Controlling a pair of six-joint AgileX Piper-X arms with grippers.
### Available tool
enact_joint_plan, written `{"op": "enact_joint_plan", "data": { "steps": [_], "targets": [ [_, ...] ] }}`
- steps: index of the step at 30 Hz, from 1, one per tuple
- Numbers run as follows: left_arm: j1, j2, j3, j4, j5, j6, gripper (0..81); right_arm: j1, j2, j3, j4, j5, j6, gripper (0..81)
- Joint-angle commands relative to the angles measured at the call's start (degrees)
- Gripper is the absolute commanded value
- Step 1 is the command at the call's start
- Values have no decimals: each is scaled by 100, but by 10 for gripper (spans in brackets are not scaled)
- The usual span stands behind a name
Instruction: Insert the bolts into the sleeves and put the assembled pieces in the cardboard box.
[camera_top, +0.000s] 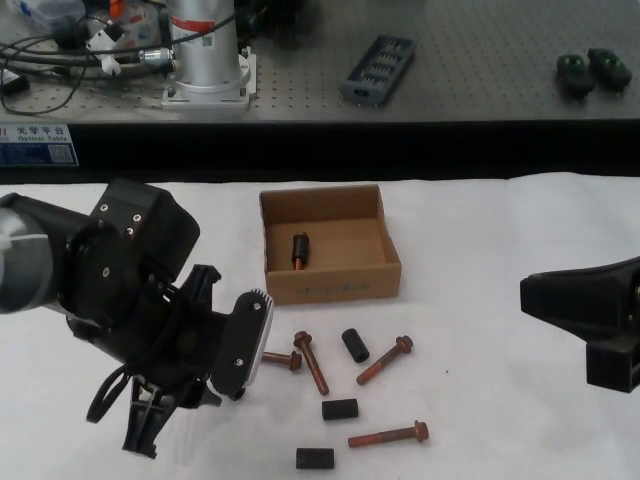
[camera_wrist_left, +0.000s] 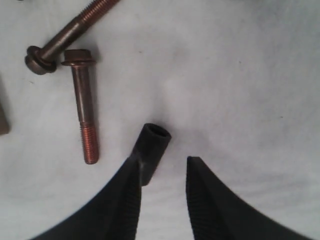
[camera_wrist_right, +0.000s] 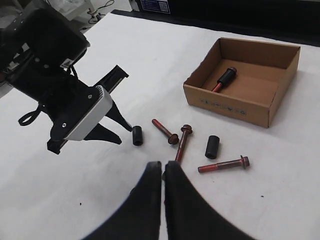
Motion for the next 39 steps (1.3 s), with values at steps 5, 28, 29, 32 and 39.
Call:
{"op": "enact_joint_plan", "data": {
  "steps": [5, 28, 29, 32, 39],
  "targets": [
    [-3, 72, -18, -341, 42, 297, 230, -33, 11, -68, 13, -42, 111, 28],
    [-3, 571, -40, -374, -102, -44, 230, -23, 11, -68, 13, -42, 220, 28],
    [-3, 579, -40, -374, -102, -44, 230, -23, 11, -68, 13, -42, 220, 28],
    [-3, 645, -40, -374, -102, -55, 210, -23, 11, -68, 13, -42, 220, 28],
    [-3, 736, -40, -285, -102, -72, 6, -23, 11, -68, 13, -42, 220, 28]
  ]
}}
